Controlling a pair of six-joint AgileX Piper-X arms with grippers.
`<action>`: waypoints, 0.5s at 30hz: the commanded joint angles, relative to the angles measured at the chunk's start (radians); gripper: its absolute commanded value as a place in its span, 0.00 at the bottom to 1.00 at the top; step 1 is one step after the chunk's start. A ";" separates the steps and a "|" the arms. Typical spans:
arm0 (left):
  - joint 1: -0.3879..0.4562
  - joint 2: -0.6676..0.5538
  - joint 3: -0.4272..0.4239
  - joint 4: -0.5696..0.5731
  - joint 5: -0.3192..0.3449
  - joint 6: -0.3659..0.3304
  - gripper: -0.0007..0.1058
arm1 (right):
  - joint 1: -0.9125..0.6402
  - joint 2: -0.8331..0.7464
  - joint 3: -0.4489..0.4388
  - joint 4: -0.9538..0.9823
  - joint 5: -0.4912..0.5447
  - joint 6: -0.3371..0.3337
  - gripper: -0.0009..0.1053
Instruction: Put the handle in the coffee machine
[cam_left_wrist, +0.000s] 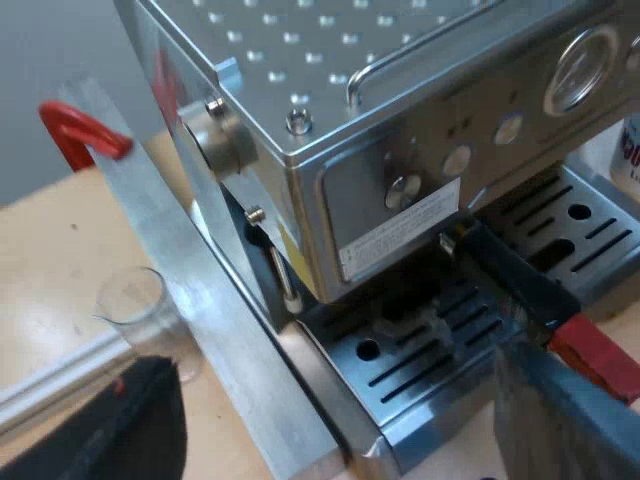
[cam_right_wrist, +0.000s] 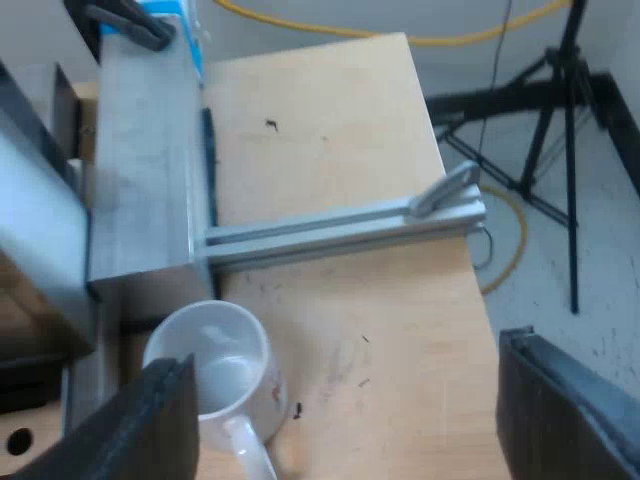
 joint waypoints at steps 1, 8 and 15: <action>0.002 -0.058 -0.007 -0.009 -0.056 -0.012 0.63 | -0.001 -0.047 -0.006 -0.005 -0.004 -0.016 0.62; 0.002 -0.267 0.020 0.002 -0.161 -0.033 0.63 | -0.001 -0.158 -0.006 -0.008 -0.004 -0.016 0.62; 0.002 -0.426 0.025 0.073 -0.161 -0.036 0.63 | -0.001 -0.285 0.013 -0.009 -0.004 -0.016 0.62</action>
